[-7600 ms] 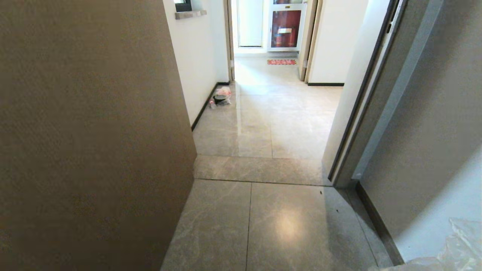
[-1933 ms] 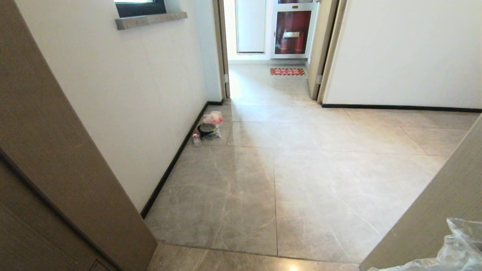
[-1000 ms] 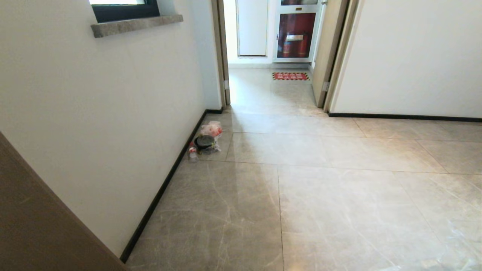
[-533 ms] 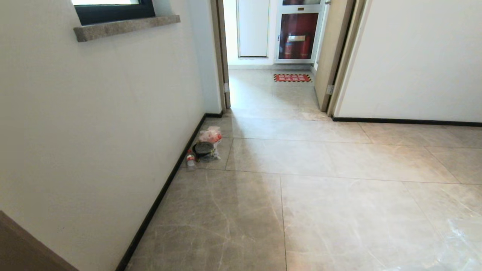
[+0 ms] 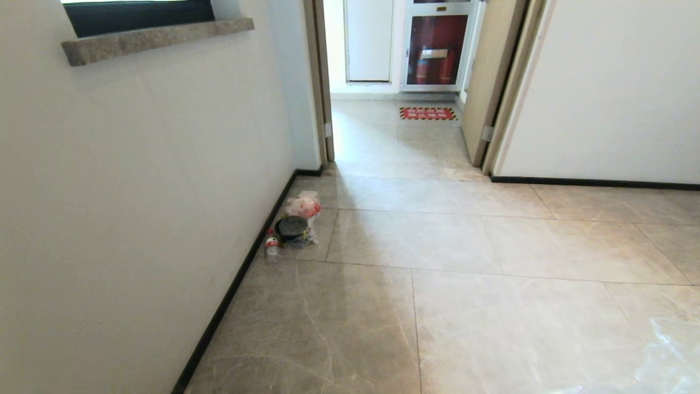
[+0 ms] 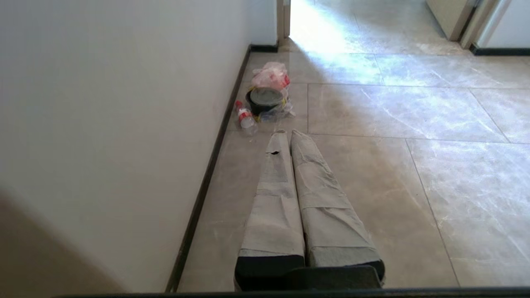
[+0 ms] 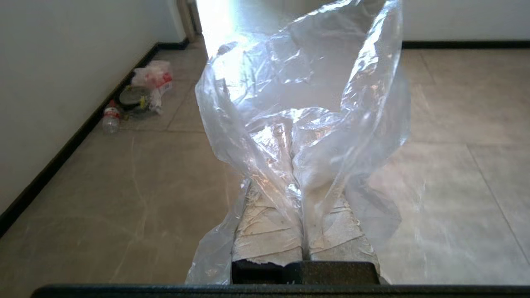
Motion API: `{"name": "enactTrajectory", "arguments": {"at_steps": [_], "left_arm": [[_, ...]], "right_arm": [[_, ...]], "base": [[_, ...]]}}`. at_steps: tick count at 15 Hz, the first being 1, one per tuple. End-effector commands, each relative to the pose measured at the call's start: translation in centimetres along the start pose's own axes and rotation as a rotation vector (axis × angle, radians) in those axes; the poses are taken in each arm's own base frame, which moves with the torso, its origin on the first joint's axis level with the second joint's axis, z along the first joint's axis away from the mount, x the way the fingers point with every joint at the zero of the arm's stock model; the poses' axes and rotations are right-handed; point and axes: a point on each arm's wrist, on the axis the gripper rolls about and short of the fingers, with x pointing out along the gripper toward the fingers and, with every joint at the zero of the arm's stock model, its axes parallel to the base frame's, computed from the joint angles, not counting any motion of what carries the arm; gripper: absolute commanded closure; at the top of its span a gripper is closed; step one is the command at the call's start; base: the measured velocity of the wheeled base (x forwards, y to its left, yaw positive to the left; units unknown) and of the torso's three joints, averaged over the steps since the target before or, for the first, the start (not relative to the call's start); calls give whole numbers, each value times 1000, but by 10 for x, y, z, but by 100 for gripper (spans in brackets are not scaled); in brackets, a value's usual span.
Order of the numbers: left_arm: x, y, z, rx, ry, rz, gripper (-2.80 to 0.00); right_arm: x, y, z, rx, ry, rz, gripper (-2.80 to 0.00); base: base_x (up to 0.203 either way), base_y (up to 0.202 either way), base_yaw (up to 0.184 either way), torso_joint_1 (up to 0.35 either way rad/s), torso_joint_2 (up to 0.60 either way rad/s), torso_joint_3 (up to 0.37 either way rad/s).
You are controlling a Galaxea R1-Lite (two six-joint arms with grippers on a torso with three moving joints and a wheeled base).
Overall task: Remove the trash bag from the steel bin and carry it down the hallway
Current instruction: Put the trash bag at the door
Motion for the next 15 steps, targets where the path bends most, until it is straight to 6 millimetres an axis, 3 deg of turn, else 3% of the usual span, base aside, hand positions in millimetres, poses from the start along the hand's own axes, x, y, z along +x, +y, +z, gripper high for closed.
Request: {"name": "enactTrajectory", "arguments": {"at_steps": [1,15], "left_arm": [[0,0,0,0,2,0,0],[0,0,0,0,2,1,0]], "right_arm": [[0,0,0,0,1,-2,0],[0,0,0,0,1,-2,0]], "base": [[187,0,-4,2,-1,2],[190,0,0,2,1,5]]}}
